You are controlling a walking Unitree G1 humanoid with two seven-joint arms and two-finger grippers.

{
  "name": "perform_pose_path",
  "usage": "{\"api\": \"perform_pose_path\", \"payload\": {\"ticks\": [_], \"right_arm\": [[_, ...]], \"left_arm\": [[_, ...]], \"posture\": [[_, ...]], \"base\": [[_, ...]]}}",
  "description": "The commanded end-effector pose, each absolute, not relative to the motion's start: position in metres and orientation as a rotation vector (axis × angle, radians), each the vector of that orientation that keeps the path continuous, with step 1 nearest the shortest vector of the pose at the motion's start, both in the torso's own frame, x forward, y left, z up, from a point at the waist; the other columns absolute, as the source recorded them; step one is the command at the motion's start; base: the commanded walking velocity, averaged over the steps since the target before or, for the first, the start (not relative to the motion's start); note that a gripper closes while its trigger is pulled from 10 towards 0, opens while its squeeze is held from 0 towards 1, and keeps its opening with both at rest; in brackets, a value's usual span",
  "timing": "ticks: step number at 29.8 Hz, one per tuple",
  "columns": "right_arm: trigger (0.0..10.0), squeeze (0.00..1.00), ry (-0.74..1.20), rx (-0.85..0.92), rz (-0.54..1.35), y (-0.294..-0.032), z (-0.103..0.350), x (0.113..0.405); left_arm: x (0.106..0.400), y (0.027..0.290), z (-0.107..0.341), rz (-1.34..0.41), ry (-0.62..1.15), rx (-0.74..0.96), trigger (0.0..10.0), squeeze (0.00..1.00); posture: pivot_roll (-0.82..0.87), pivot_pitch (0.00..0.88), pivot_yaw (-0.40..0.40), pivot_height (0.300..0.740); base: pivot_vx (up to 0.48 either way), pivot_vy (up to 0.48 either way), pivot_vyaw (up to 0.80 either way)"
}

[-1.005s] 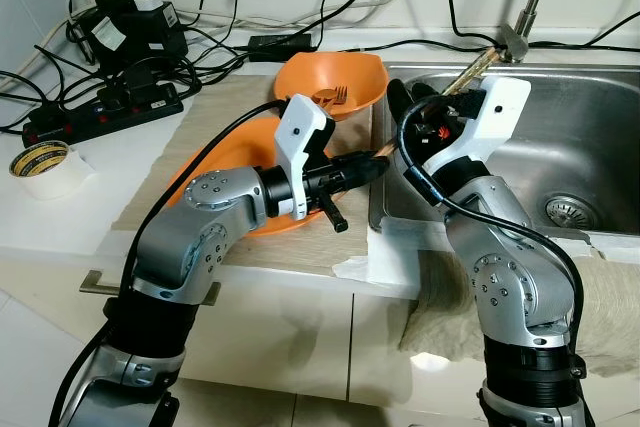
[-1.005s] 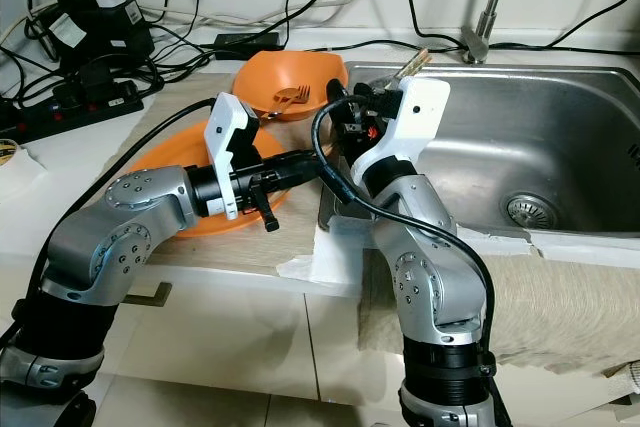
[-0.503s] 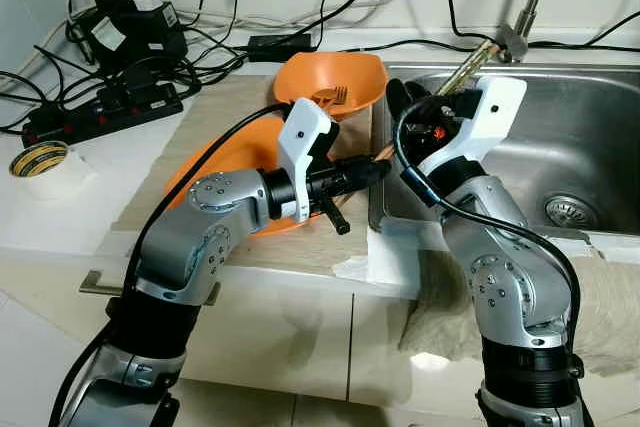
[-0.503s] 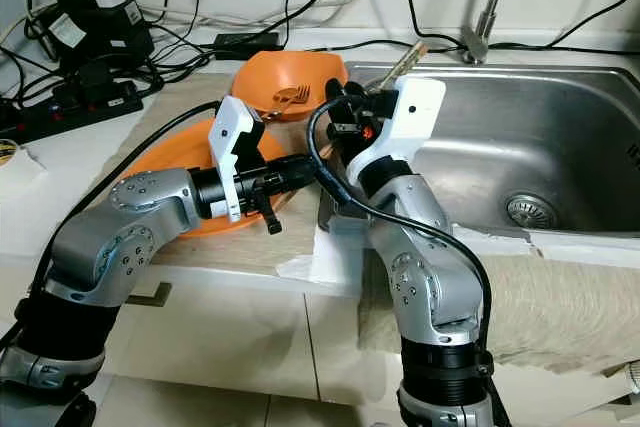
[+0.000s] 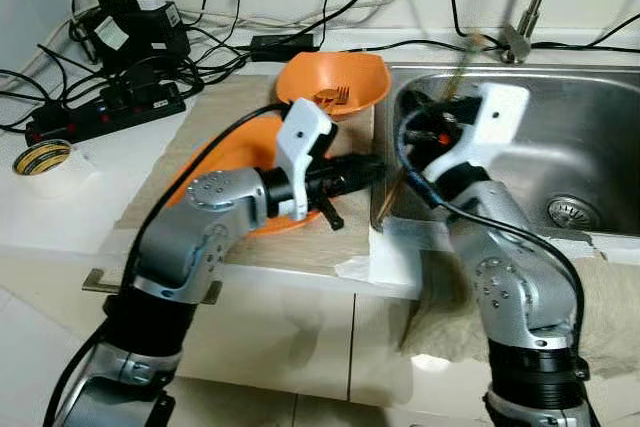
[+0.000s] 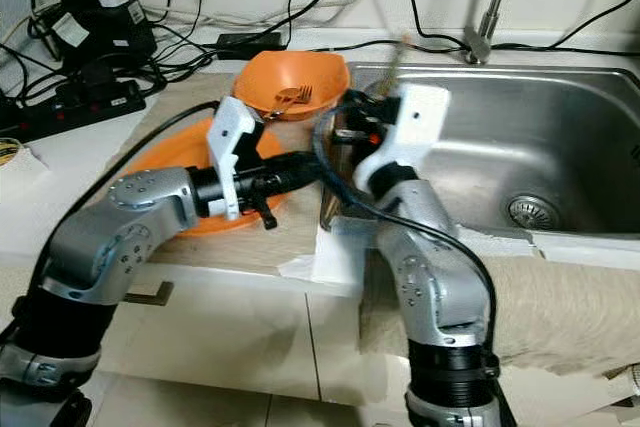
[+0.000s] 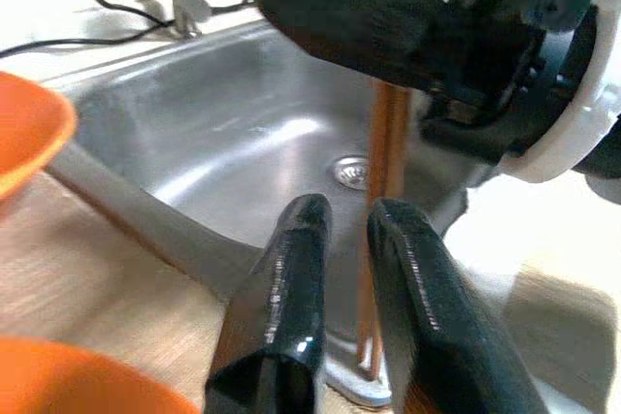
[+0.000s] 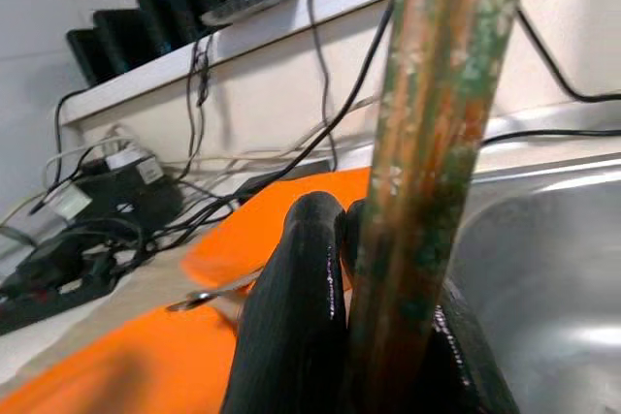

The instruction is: Kitchen organization

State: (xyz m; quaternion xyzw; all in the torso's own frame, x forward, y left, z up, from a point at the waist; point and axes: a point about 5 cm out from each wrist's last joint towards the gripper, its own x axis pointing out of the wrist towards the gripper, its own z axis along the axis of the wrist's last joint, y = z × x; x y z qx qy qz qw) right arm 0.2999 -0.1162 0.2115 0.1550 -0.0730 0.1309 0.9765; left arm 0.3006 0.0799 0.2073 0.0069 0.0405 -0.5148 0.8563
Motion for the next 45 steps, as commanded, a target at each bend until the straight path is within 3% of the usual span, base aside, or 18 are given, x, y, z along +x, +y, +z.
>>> {"api": "perform_pose_path", "payload": {"ticks": [1,7,8,15,16,17,18,20,31,40,45], "right_arm": [[0.0,0.0,-0.141,0.309,0.265,-0.114,0.211,0.3],[0.0,0.0,-0.146,0.311,0.265,-0.113,0.212,0.3],[0.0,0.0,-0.154,0.309,0.264,-0.114,0.214,0.3],[0.0,0.0,-0.197,0.277,0.265,-0.115,0.224,0.302],[0.9,0.0,-0.206,0.267,0.261,-0.116,0.226,0.303],[2.7,0.0,-0.213,0.255,0.255,-0.118,0.228,0.303],[8.9,0.0,-0.221,0.237,0.245,-0.121,0.229,0.304],[10.0,0.0,-0.228,0.221,0.237,-0.124,0.23,0.305],[10.0,0.0,-0.246,0.161,0.196,-0.142,0.234,0.312],[10.0,0.0,-0.243,0.097,0.127,-0.164,0.227,0.32],[10.0,0.0,-0.246,0.042,0.022,-0.196,0.228,0.337]], "left_arm": [[0.303,0.079,0.215,-1.077,0.057,0.04,10.0,1.0],[0.305,0.079,0.216,-1.051,0.05,0.053,10.0,1.0],[0.307,0.08,0.216,-1.037,0.053,0.059,10.0,0.0],[0.311,0.084,0.217,-0.989,0.046,0.037,10.0,0.0],[0.312,0.086,0.218,-0.97,0.042,0.033,10.0,0.0],[0.314,0.088,0.218,-0.95,0.039,0.027,10.0,0.0],[0.316,0.093,0.218,-0.915,0.031,0.019,10.0,0.0],[0.317,0.097,0.218,-0.893,0.03,0.01,10.0,0.0],[0.307,0.117,0.218,-0.898,0.069,0.013,10.0,0.0],[0.301,0.117,0.226,-0.933,0.051,0.033,10.0,0.0],[0.3,0.116,0.228,-0.947,0.053,0.033,10.0,0.0]], "posture": [[-0.01,0.0,0.076,0.736],[-0.01,0.0,0.075,0.736],[-0.01,0.0,0.075,0.736],[-0.01,0.0,0.077,0.736],[-0.01,0.0,0.076,0.736],[-0.01,0.0,0.076,0.736],[-0.01,0.0,0.076,0.736],[-0.01,0.0,0.074,0.736],[0.0,0.0,0.07,0.736],[0.01,0.0,0.076,0.736],[0.01,0.0,0.081,0.736]], "base": [[0.0,0.0,0.0],[0.0,0.0,0.0],[0.0,0.0,0.0],[0.0,0.0,0.0],[0.0,0.0,0.0],[0.0,0.0,0.0],[0.0,0.0,0.0],[0.0,0.0,0.0],[0.0,0.0,0.0],[0.0,0.0,0.0],[0.0,0.0,0.0]]}}
